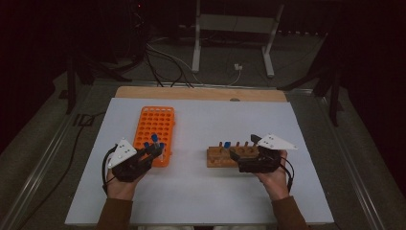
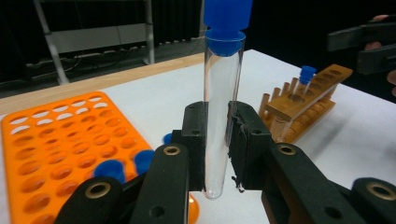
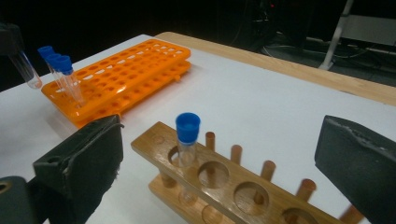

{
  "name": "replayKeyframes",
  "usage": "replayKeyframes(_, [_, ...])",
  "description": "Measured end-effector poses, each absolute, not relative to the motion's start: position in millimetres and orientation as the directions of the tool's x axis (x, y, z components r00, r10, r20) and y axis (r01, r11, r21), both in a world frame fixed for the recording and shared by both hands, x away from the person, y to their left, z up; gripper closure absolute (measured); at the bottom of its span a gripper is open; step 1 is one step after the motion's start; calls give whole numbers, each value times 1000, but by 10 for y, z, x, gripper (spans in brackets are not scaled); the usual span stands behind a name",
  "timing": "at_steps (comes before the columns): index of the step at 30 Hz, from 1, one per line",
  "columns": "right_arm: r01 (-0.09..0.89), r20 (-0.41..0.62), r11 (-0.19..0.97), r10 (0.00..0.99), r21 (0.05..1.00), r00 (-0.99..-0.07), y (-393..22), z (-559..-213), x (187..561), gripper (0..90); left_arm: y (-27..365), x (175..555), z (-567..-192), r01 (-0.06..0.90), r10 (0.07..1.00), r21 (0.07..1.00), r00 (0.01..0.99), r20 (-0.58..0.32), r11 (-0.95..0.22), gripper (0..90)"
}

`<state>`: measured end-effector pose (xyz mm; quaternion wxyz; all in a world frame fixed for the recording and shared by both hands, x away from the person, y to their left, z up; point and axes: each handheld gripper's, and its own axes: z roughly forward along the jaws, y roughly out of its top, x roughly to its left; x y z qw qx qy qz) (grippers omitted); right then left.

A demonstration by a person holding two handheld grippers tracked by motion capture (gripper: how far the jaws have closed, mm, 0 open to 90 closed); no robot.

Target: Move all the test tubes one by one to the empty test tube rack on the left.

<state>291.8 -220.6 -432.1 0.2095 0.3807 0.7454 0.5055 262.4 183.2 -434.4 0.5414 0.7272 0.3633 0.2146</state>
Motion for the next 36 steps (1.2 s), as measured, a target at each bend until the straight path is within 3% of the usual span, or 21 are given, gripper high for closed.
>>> replayKeyframes(21, [360, 97, 162, 791, 919, -604, -2344, -4310, 2890, 14, 2220, 2627, -4364, 313, 818, 945, 566, -106, -94, 777])
replayKeyframes(36, [357, 99, 160, 787, 920, -609, -2348, -4306, 2884, 14, 2253, 2712, -4567, 347, 867, 928, 495, -57, -137, 777])
